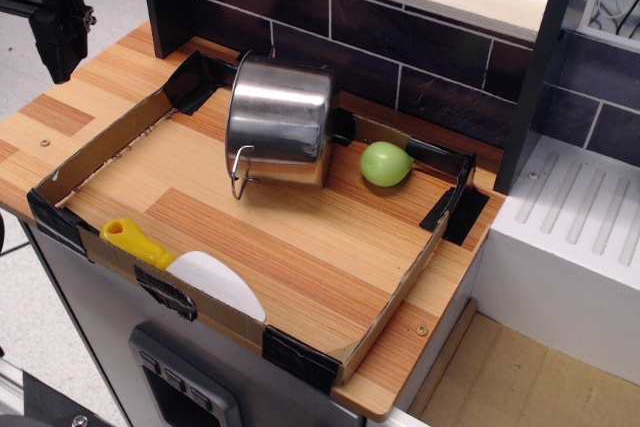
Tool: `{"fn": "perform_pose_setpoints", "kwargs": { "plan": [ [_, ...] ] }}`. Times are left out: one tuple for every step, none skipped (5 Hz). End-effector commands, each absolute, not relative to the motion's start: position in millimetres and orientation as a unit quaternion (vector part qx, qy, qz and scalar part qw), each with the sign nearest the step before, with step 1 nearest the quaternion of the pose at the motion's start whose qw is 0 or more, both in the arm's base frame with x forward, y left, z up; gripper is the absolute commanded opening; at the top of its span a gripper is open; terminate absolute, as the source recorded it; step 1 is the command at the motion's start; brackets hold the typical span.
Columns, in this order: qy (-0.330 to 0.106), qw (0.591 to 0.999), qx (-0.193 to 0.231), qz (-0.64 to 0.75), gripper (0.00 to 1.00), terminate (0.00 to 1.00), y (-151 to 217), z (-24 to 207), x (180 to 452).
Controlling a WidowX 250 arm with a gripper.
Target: Upright metal pot
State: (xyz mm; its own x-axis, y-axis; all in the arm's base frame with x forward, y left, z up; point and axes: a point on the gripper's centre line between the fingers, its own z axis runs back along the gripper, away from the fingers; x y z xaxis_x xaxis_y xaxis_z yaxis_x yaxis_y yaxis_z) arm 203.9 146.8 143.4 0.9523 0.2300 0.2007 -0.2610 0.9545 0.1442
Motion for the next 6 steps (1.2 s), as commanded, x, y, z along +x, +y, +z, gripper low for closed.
{"fn": "perform_pose_setpoints", "kwargs": {
  "plan": [
    [-0.091, 0.984, 0.085, 0.125, 1.00, 0.00, 147, 143, 204],
    [-0.101, 0.982, 0.062, 0.148, 1.00, 0.00, 132, 172, 221],
    [-0.082, 0.985, 0.015, 0.151, 1.00, 0.00, 124, 184, 240],
    [-0.066, 0.979, -0.049, 0.186, 1.00, 0.00, 119, 193, 269],
    [-0.054, 0.971, -0.078, 0.218, 1.00, 0.00, 116, 188, 293],
    [-0.043, 0.966, -0.112, 0.230, 1.00, 0.00, 114, 181, 306]
  ]
}}
